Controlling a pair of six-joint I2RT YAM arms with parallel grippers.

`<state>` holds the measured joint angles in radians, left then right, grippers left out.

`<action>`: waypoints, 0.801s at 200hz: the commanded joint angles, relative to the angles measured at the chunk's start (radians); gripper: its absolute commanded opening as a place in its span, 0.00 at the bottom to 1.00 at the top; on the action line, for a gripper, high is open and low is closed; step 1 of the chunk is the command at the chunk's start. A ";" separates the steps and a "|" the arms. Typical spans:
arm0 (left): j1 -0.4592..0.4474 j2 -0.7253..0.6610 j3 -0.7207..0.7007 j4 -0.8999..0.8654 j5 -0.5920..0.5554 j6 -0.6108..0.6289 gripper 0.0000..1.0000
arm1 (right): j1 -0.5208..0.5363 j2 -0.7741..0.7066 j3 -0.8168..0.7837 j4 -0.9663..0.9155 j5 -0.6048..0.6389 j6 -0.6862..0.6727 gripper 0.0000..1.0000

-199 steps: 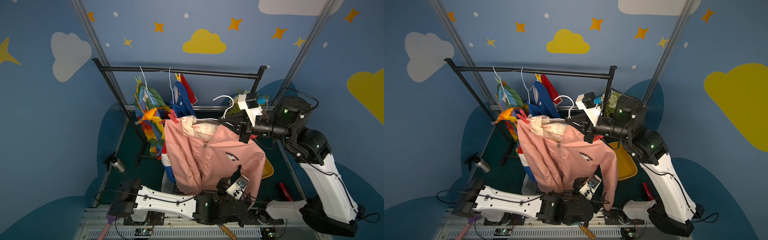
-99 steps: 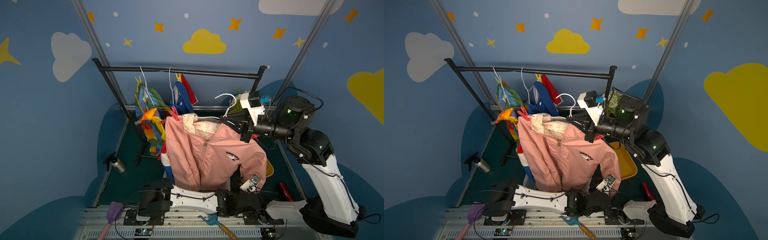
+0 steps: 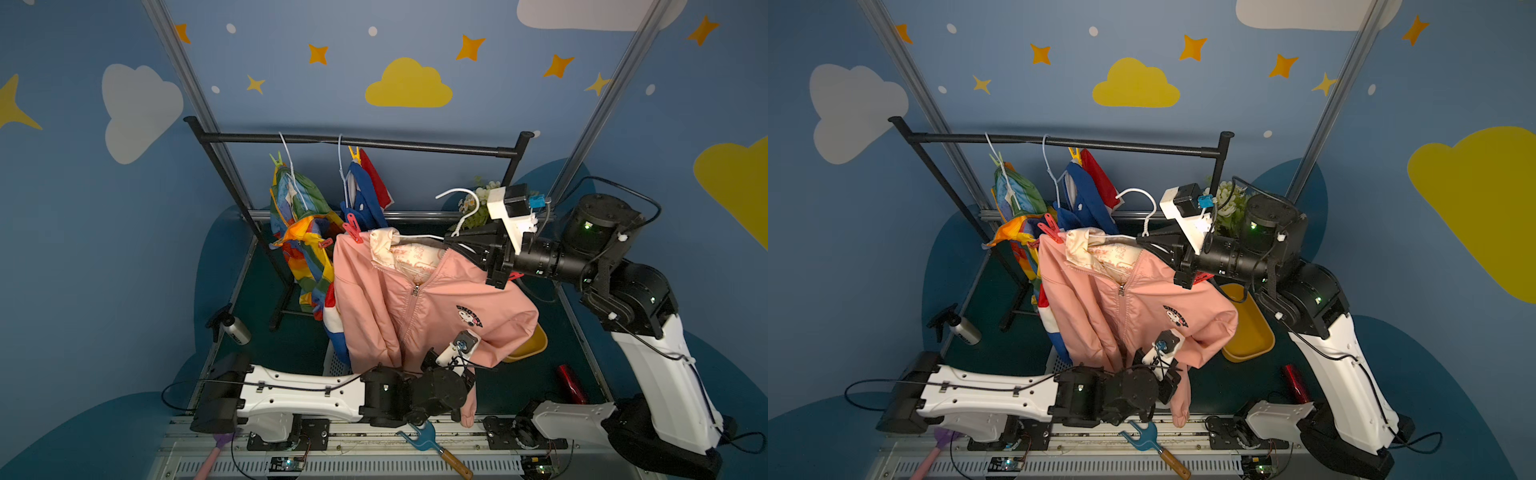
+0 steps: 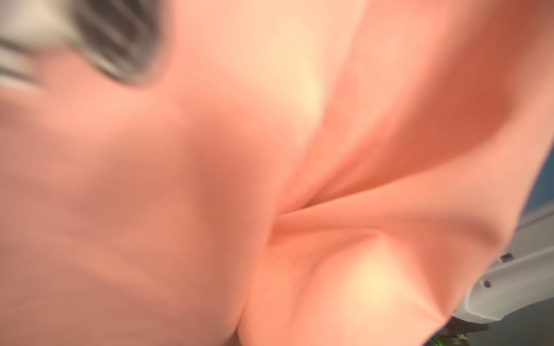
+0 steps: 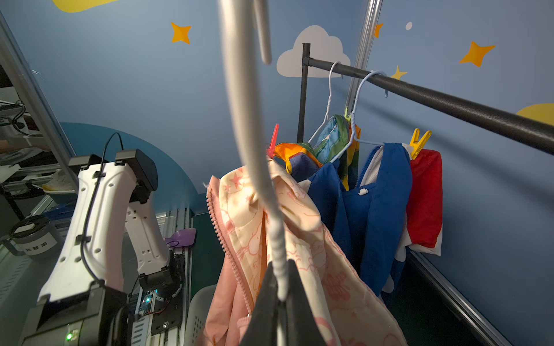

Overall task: Remove the clothespins securing jackets to the hanger
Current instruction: Adjust the jacket in the basket.

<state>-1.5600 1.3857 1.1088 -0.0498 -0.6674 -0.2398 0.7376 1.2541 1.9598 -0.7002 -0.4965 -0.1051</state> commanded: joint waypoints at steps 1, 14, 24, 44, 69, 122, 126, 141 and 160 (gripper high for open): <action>-0.026 -0.066 -0.008 -0.094 -0.089 0.042 0.04 | 0.003 0.014 0.065 0.100 0.018 0.005 0.00; -0.033 -0.095 -0.001 -0.099 -0.100 0.072 0.04 | 0.003 0.049 0.115 0.073 0.011 -0.003 0.00; -0.034 -0.110 0.004 -0.133 -0.141 0.082 0.04 | 0.003 0.068 0.134 0.067 -0.008 0.008 0.00; -0.017 -0.129 -0.032 -0.206 -0.200 0.071 0.04 | 0.009 0.070 0.088 0.102 -0.034 0.033 0.00; 0.023 -0.124 -0.135 -0.227 -0.260 0.003 0.04 | 0.023 0.035 -0.046 0.198 -0.040 0.067 0.00; 0.141 -0.028 -0.227 -0.089 -0.270 0.112 0.04 | 0.034 -0.038 -0.213 0.214 -0.117 0.049 0.00; 0.145 -0.019 -0.234 -0.066 -0.271 0.141 0.04 | 0.034 -0.042 -0.217 0.209 -0.125 0.046 0.00; 0.165 0.017 -0.248 0.000 -0.299 0.202 0.04 | 0.034 -0.059 -0.237 0.199 -0.150 0.036 0.00; 0.221 0.034 -0.238 0.011 -0.223 0.207 0.04 | 0.027 -0.065 -0.240 0.188 -0.124 0.031 0.00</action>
<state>-1.3956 1.4044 0.8703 -0.1036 -0.9195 -0.1028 0.7685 1.2346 1.7065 -0.5503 -0.6006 -0.0654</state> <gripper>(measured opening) 0.049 0.058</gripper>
